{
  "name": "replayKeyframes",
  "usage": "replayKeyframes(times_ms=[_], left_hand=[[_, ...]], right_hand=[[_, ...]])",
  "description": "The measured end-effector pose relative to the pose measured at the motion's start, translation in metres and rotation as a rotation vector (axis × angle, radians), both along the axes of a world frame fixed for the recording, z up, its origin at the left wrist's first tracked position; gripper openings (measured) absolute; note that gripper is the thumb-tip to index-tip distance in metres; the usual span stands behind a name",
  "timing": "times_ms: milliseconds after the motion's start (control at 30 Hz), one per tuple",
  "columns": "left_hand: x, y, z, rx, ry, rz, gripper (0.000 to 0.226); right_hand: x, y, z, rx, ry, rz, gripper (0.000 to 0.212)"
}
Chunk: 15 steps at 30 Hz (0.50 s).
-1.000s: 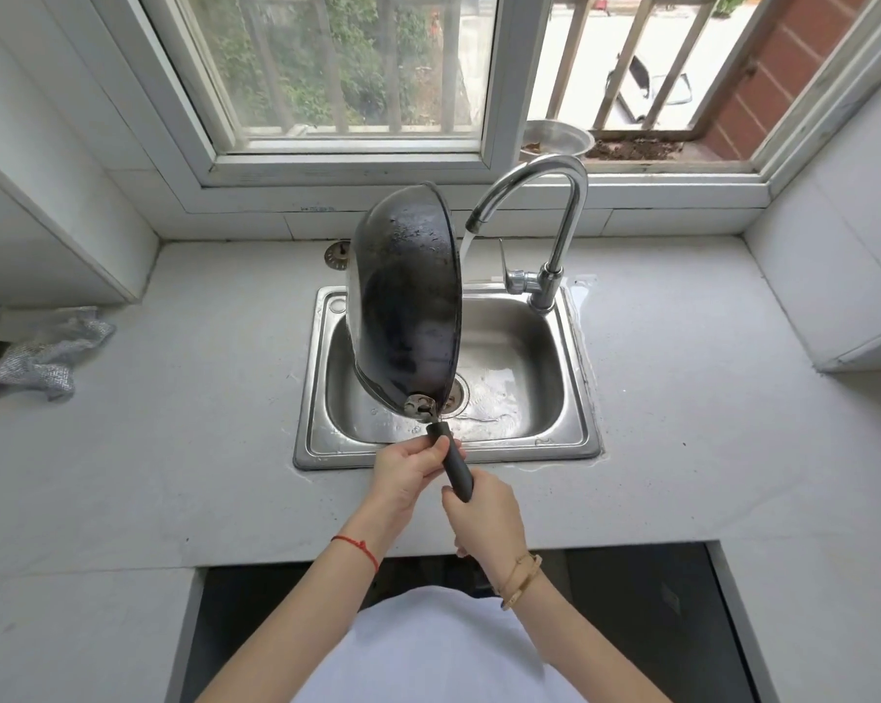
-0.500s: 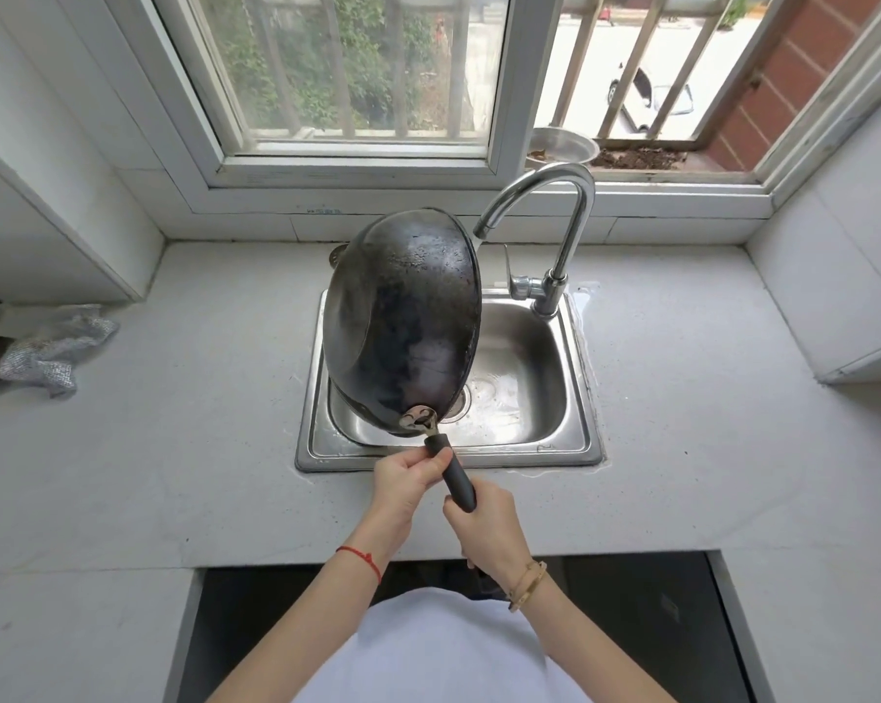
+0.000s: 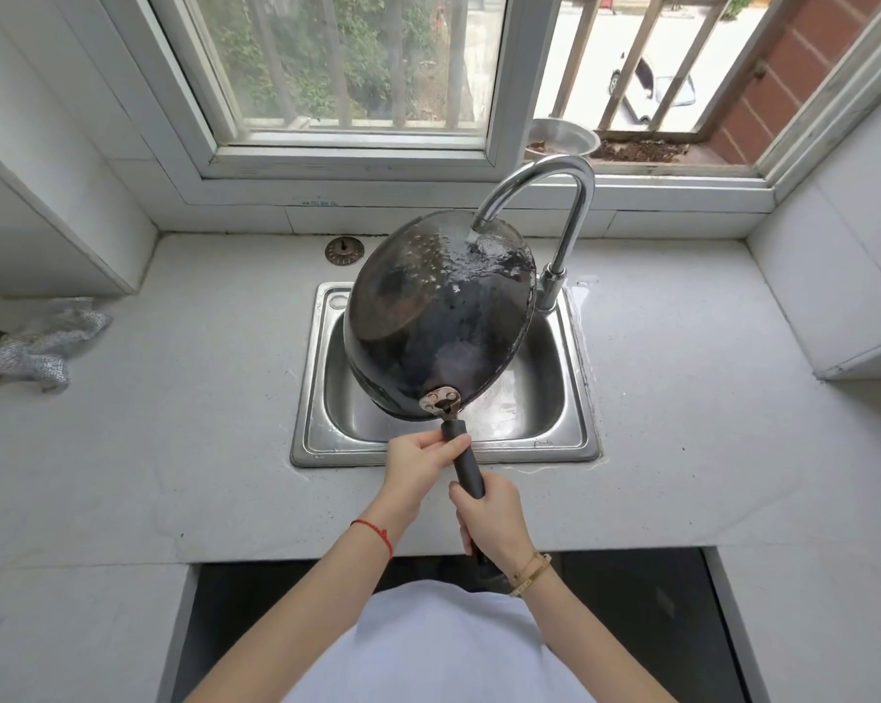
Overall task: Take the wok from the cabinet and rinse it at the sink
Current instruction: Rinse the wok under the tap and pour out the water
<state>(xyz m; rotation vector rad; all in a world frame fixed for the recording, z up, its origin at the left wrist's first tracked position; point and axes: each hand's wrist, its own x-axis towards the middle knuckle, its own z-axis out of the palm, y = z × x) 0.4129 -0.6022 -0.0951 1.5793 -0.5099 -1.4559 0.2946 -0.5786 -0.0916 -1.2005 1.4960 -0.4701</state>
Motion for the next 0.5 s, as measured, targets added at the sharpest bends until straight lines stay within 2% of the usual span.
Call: replayKeyframes(times_ms=[500], left_hand=[[-0.0038,0.0036,-0.0035,0.008,0.083,-0.018,0.019]], right_hand=[[-0.0005,-0.0006,-0.0054,0.014,-0.013,-0.016,0.022]])
